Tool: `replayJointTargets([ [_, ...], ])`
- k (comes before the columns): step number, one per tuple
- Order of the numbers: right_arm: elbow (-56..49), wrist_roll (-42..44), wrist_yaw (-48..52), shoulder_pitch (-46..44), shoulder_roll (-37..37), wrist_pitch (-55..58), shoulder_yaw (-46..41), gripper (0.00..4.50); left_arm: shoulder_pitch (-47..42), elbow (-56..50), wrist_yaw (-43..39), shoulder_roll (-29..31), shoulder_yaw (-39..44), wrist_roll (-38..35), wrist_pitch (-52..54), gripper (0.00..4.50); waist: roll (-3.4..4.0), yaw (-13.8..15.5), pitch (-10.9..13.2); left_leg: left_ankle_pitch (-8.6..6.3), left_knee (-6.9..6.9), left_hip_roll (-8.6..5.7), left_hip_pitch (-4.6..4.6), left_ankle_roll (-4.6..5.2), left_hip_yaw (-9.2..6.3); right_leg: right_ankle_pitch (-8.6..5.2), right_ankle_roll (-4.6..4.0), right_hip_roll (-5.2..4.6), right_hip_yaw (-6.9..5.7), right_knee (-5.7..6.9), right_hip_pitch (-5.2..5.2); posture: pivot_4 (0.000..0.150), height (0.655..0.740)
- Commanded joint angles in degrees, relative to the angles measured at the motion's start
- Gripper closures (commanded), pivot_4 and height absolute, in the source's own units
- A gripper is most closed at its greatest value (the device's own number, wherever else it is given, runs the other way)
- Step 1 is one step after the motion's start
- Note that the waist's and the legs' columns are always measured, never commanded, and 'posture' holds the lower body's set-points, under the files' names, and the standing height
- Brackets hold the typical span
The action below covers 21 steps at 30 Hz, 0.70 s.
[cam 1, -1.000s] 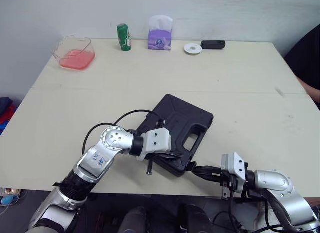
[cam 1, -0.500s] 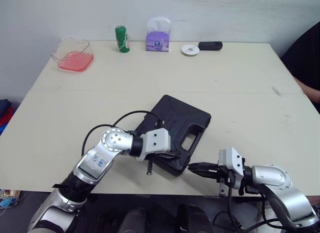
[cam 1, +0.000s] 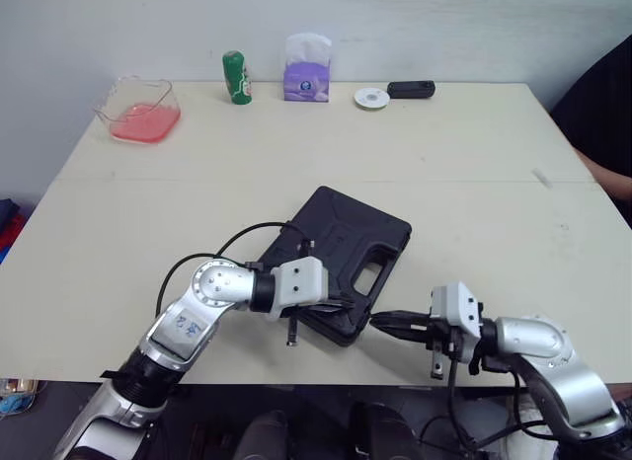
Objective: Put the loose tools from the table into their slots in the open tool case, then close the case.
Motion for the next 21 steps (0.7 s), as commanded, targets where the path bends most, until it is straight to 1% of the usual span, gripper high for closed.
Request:
replayJointTargets([
  [1, 3.1, 2.3, 3.4, -1.5, -3.6, -2.0, -6.0, 4.50, 1.7, 4.3, -0.8, 4.8, 9.9, -1.2, -6.0, 4.46, 0.13, 0.0, 0.1, 0.00, 0.00, 0.00, -0.03, 0.00, -0.01, -0.01, -0.01, 0.00, -0.02, -0.01, -0.02, 0.150, 0.7400],
  [3, 5.6, 2.5, 4.1, -2.8, -5.1, -2.7, -8.6, 4.50, 3.2, 5.0, -0.9, 7.0, 15.1, -3.6, -6.4, 4.46, 0.34, -0.2, 0.4, -0.02, 0.00, 0.00, -0.08, 0.01, 0.02, -0.01, -0.01, 0.00, -0.02, -0.03, -0.06, 0.150, 0.7400],
  [4, 7.7, 2.1, 4.3, -3.9, -6.1, -3.9, -10.2, 4.50, 4.1, 5.7, 0.2, 8.2, 18.5, -3.9, -7.1, 4.17, 0.36, -0.1, 0.5, -0.03, 0.00, -0.01, -0.13, 0.04, 0.04, -0.01, -0.01, -0.01, -0.01, -0.04, -0.11, 0.150, 0.7400],
  [5, 9.4, 1.9, 4.6, -4.8, -7.1, -4.3, -11.5, 4.18, 5.2, 6.1, 0.4, 9.5, 21.2, -4.6, -6.2, 3.84, 0.32, -0.1, 0.5, -0.03, 0.00, -0.01, -0.22, 0.04, 0.03, -0.01, -0.01, -0.01, -0.04, -0.05, -0.17, 0.150, 0.7400],
  [6, 11.4, 1.4, 4.7, -5.9, -8.0, -5.3, -12.7, 3.82, 6.9, 6.2, -0.1, 11.2, 23.5, -5.2, -5.0, 3.63, 0.33, -0.1, 0.5, -0.03, 0.00, -0.01, -0.31, 0.04, 0.02, -0.01, -0.01, 0.00, -0.07, -0.06, -0.27, 0.150, 0.7400],
  [7, 13.5, 1.1, 4.8, -7.2, -9.1, -5.9, -13.9, 3.52, 9.1, 6.7, -0.9, 13.1, 25.9, -5.4, -4.5, 3.19, 0.32, -0.2, 0.5, -0.01, 0.00, -0.03, -0.49, 0.07, 0.03, 0.00, 0.00, -0.01, -0.07, -0.04, -0.44, 0.150, 0.7400],
  [8, 15.5, 0.8, 5.0, -8.2, -10.2, -6.4, -14.9, 3.04, 11.4, 7.0, -1.5, 14.7, 27.9, -5.7, -3.6, 2.76, 0.32, -0.2, 0.5, 0.01, 0.06, -0.03, -0.82, 0.07, 0.05, 0.01, 0.02, 0.01, -0.10, 0.06, -0.75, 0.150, 0.7400],
  [9, 17.7, 0.2, 5.2, -9.3, -11.4, -7.3, -15.8, 2.49, 13.8, 8.0, -1.6, 16.2, 30.0, -5.3, -3.3, 2.22, 0.33, -0.2, 0.5, 0.05, 0.06, -0.08, -1.00, 0.10, 0.08, 0.03, 0.06, 0.01, -0.11, 0.16, -0.91, 0.150, 0.7400],
  [11, 21.2, -0.7, 5.6, -10.9, -13.1, -9.4, -16.8, 1.52, 17.7, 9.9, -1.2, 18.3, 33.7, -5.0, -2.3, 1.27, 0.33, -0.2, 0.5, 0.05, 0.00, -0.11, -1.05, 0.11, 0.12, 0.03, 0.07, 0.04, -0.22, 0.11, -0.94, 0.150, 0.7400],
  [13, 24.2, -1.6, 6.6, -12.0, -14.4, -11.7, -17.5, 0.45, 21.3, 11.5, -2.1, 19.7, 36.9, -5.6, -1.6, 0.28, 0.30, -0.1, 0.6, 0.05, 0.00, -0.13, -1.11, 0.13, 0.15, 0.04, 0.10, 0.06, -0.28, 0.03, -0.93, 0.150, 0.7400],
  [14, 26.5, -2.4, 7.5, -12.6, -15.8, -13.4, -17.7, 0.04, 23.5, 13.3, -2.0, 20.1, 39.2, -5.0, -3.0, 0.02, 0.25, 0.0, 0.6, 0.04, 0.01, -0.15, -1.12, 0.15, 0.15, 0.04, 0.13, 0.06, -0.28, 0.01, -0.93, 0.150, 0.7400],
  [15, 28.8, -3.2, 8.1, -13.3, -16.8, -15.0, -17.8, 0.04, 25.0, 14.8, -1.6, 19.9, 41.0, -4.4, -5.4, 0.02, 0.26, 0.0, 0.6, 0.04, 0.02, -0.15, -1.12, 0.16, 0.15, 0.05, 0.16, 0.06, -0.27, 0.00, -0.92, 0.150, 0.7400],
  [17, 32.7, -4.1, 8.5, -15.1, -18.1, -17.4, -17.7, 0.04, 26.8, 16.5, -1.1, 20.0, 43.2, -4.5, -5.8, 0.02, 0.26, 0.0, 0.6, 0.07, 0.02, -0.21, -1.12, 0.22, 0.17, 0.08, 0.21, -0.02, -0.25, -0.01, -0.92, 0.150, 0.7400],
  [21, 39.4, -6.1, 7.6, -21.3, -18.9, -21.4, -16.4, 0.04, 27.7, 16.6, 1.6, 19.1, 46.3, -4.5, -8.1, 0.02, 0.25, -0.2, 0.7, 0.08, 0.06, -0.26, -1.04, 0.23, 0.19, 0.12, 0.25, -0.19, -0.12, -0.05, -0.93, 0.150, 0.7400],
])
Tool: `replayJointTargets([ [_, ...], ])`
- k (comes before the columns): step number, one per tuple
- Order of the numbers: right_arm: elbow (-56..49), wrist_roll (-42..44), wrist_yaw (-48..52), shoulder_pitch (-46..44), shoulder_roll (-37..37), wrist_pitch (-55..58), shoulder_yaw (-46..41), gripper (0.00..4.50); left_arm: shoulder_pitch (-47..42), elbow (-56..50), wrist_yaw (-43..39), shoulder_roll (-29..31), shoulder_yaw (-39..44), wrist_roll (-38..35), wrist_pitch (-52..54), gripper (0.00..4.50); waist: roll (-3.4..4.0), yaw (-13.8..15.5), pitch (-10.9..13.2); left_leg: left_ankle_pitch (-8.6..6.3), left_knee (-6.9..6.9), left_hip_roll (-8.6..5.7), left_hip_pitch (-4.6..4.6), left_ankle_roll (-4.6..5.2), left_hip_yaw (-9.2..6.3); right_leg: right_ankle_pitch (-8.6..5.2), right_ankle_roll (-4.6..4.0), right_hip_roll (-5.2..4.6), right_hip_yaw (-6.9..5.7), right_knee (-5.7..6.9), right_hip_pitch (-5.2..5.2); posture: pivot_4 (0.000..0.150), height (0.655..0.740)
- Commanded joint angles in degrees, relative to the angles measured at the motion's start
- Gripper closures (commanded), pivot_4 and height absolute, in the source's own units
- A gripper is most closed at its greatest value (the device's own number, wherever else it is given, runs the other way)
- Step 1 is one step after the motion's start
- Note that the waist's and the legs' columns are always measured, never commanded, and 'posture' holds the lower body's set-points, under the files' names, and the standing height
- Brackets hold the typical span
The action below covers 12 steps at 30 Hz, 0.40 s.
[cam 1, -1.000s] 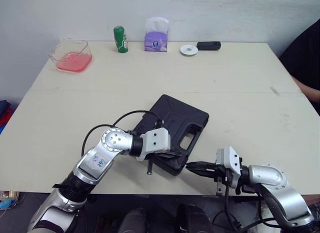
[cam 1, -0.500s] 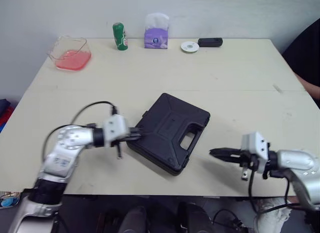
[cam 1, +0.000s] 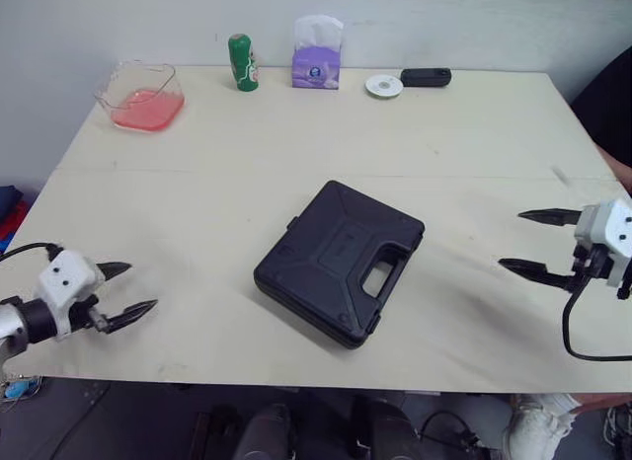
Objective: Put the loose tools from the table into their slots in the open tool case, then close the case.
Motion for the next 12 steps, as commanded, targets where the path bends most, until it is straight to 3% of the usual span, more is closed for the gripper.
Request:
replayJointTargets([
  [1, 3.7, -1.5, -0.2, -4.5, -1.6, -3.8, -0.2, 0.04, 0.4, -1.3, 2.1, -0.1, 3.8, -0.5, -1.6, 0.02, 0.03, -0.1, 0.0, 0.00, 0.00, 0.00, 0.01, -0.02, 0.00, 0.01, -0.01, -0.02, 0.02, 0.03, -0.02, 0.150, 0.7400],
  [12, 7.1, -3.8, -2.4, -10.1, 2.6, -7.0, 3.7, 0.04, -2.5, -1.0, 4.0, -1.9, 2.0, -0.5, -4.7, 0.02, 0.07, -1.4, 0.1, 0.02, -0.04, 0.05, 0.05, -0.12, 0.09, -0.03, -0.09, 0.04, 0.02, 0.36, -0.06, 0.150, 0.7400],
])
